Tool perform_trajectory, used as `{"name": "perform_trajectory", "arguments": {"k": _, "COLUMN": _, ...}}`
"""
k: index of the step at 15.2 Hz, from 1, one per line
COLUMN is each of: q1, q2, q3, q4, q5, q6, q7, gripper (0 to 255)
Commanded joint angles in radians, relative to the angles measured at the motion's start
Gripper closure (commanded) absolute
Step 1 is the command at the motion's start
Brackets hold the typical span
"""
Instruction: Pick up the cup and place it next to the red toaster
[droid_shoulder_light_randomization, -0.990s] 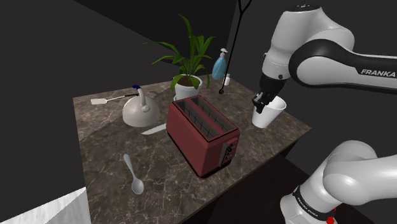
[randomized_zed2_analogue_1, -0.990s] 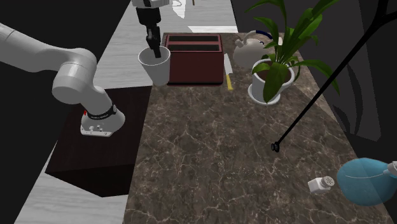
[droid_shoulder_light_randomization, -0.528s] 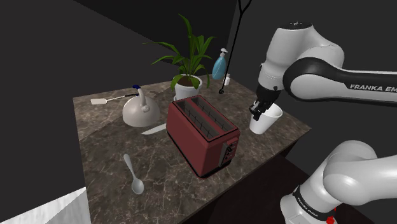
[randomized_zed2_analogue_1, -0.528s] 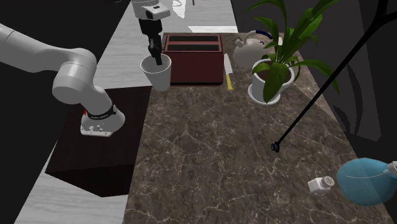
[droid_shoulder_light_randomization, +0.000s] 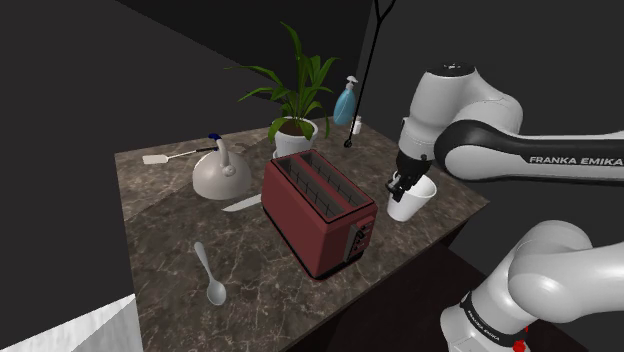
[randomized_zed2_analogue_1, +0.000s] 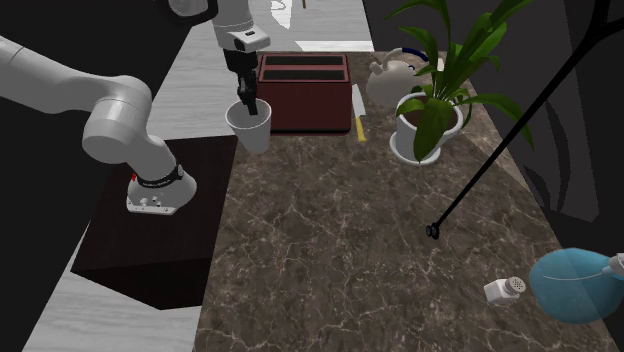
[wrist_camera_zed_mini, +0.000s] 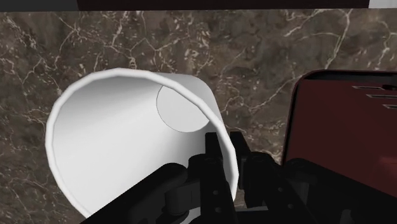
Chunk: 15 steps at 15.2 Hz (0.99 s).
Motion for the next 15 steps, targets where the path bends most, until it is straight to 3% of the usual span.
{"name": "perform_trajectory", "arguments": {"k": 1, "q1": 0.0, "q2": 0.008, "q3": 0.004, "q4": -0.021, "q5": 0.0, "q6": 0.029, "q7": 0.005, "gripper": 255}}
{"name": "perform_trajectory", "arguments": {"k": 15, "q1": -0.006, "q2": 0.097, "q3": 0.036, "q4": -0.16, "q5": -0.002, "q6": 0.254, "q7": 0.051, "gripper": 255}}
